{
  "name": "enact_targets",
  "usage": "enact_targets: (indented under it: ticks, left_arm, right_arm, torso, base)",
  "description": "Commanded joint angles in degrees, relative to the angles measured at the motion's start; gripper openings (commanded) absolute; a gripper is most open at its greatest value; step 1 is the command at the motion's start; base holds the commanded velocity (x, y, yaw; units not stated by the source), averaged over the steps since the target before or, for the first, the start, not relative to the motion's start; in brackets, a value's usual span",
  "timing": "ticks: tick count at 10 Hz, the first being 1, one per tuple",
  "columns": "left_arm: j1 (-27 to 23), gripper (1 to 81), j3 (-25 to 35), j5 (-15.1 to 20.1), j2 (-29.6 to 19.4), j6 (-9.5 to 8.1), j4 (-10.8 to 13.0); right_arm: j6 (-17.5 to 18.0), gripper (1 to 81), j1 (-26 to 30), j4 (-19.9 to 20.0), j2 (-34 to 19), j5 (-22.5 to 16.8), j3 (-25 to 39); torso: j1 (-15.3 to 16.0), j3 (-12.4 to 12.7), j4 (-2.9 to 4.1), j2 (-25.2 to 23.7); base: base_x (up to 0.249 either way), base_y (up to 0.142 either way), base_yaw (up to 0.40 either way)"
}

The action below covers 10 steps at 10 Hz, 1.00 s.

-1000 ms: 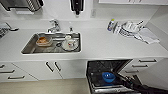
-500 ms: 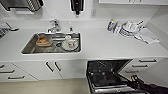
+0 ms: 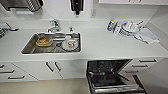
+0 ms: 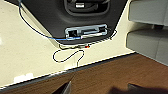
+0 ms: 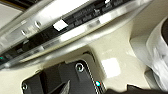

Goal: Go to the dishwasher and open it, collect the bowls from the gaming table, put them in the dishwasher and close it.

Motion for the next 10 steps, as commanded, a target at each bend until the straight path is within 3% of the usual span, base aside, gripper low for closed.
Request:
enact_targets:
  ticks: [1,2,3,7,10]
  left_arm:
    - [1.7,81.1,0.0,4.5,-0.1,-0.1,-0.4]
    - [1.5,81.1,0.0,4.4,-0.4,-0.1,-0.4]
    - [1.4,81.1,0.0,4.3,-0.6,-0.1,-0.4]
    - [0.4,81.1,0.0,4.7,-1.7,-0.01,-0.3]
    - [0.1,81.1,0.0,4.6,-1.9,-0.01,0.1]
  right_arm:
    - [-5.8,81.1,-11.7,-1.5,-5.9,-2.8,4.0]
    - [-6.7,81.1,-15.4,-1.5,-5.1,-0.9,3.9]
    - [-8.0,81.1,-19.8,-1.5,-3.3,2.7,3.2]
    - [-11.2,81.1,-29.9,-1.9,1.9,11.9,-3.0]
    - [-11.7,81.1,-35.2,-3.4,6.2,15.8,-7.3]
  torso:
    - [0.0,0.0,0.0,0.0]
    - [0.0,0.0,0.0,0.0]
    - [3.7,0.0,0.0,-5.7]
    - [6.2,0.0,0.0,-9.8]
    - [9.9,0.0,0.0,-15.9]
  base:
    - [0.0,0.0,0.0]
    - [0.0,0.0,0.0]
    - [0.0,0.0,0.0]
    - [0.0,0.0,0.0]
    - [0.0,0.0,0.0]
